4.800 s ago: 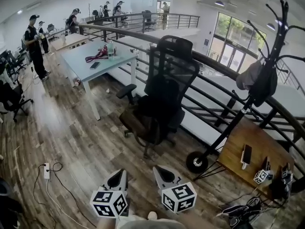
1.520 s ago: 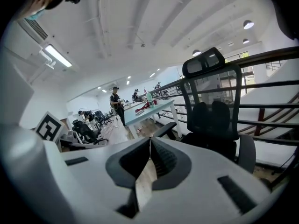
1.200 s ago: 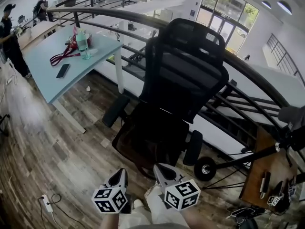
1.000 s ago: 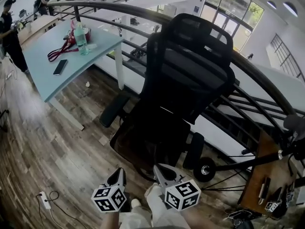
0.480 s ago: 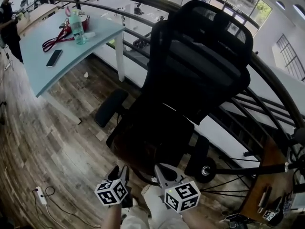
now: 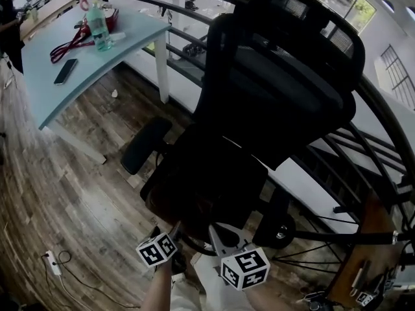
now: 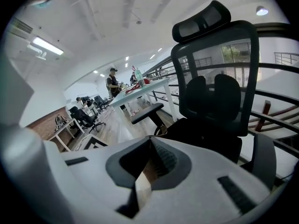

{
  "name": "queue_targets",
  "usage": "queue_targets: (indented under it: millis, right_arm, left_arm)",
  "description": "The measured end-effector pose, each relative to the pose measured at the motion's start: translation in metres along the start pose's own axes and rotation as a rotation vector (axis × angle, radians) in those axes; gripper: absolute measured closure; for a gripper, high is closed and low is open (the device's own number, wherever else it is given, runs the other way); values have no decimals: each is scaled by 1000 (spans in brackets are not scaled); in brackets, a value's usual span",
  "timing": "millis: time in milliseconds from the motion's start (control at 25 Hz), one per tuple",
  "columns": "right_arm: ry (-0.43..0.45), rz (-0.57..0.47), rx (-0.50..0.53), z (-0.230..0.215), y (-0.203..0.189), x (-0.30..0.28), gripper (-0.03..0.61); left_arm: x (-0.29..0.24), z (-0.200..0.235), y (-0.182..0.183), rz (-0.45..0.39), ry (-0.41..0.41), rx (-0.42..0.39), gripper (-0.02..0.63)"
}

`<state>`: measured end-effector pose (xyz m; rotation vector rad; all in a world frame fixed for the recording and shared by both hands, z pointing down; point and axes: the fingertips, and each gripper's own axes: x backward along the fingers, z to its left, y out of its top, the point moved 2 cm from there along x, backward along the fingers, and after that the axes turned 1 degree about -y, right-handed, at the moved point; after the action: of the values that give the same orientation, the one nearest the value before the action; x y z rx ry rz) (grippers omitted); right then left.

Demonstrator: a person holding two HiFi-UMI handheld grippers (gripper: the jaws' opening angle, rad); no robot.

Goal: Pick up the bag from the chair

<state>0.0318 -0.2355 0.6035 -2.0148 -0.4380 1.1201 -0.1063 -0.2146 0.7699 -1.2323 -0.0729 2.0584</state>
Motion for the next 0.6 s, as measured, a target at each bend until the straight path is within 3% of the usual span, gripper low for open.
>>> queue_targets:
  millis: [400, 600]
  right_arm:
    - [-1, 28, -26, -26, -8, -15, 577]
    - [1, 46, -33, -37, -14, -22, 577]
  left_arm:
    - [-57, 15, -8, 42, 70, 27, 195]
    - [-75, 30, -8, 33, 163, 28, 195]
